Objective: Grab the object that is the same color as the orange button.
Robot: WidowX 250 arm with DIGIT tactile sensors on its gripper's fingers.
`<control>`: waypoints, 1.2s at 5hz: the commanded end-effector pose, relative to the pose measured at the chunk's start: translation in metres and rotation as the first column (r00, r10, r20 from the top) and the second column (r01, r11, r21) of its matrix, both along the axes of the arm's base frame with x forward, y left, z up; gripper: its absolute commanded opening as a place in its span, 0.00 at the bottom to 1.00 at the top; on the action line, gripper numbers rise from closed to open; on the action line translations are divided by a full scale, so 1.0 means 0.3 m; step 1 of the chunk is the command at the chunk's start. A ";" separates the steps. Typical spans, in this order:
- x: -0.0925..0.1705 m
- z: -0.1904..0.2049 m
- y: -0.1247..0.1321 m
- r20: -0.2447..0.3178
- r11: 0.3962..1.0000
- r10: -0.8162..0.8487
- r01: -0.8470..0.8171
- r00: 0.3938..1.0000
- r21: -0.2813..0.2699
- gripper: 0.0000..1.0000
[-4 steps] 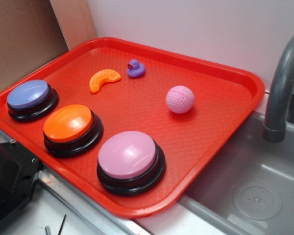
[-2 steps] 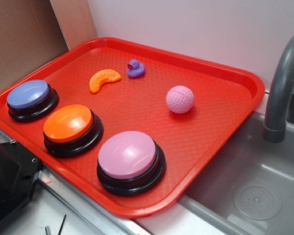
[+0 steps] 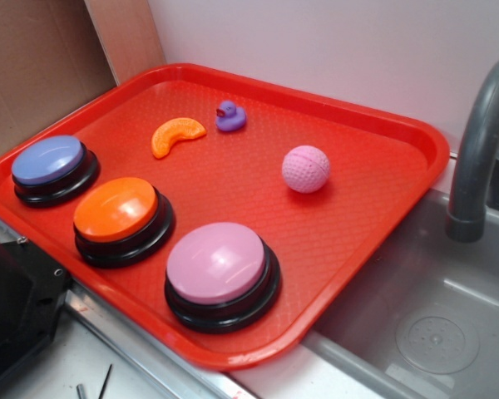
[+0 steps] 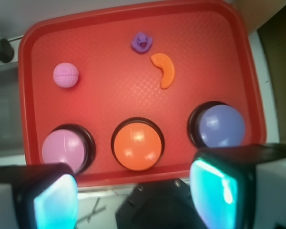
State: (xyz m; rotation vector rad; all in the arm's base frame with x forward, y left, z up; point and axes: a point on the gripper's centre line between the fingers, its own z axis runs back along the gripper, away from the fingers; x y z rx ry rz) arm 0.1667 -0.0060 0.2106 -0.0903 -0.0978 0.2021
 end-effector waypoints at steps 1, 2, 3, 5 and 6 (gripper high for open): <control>0.138 -0.121 0.059 0.052 0.998 0.040 -0.042 0.998 0.047 1.00; 0.198 -0.200 0.100 0.052 0.993 0.058 -0.063 0.997 0.101 1.00; 0.227 -0.260 0.138 0.036 0.993 0.070 -0.073 0.997 0.096 1.00; 0.289 -0.387 0.238 -0.011 0.978 0.158 -0.155 0.987 0.140 1.00; 0.316 -0.463 0.284 -0.057 0.974 0.188 -0.178 0.981 0.140 1.00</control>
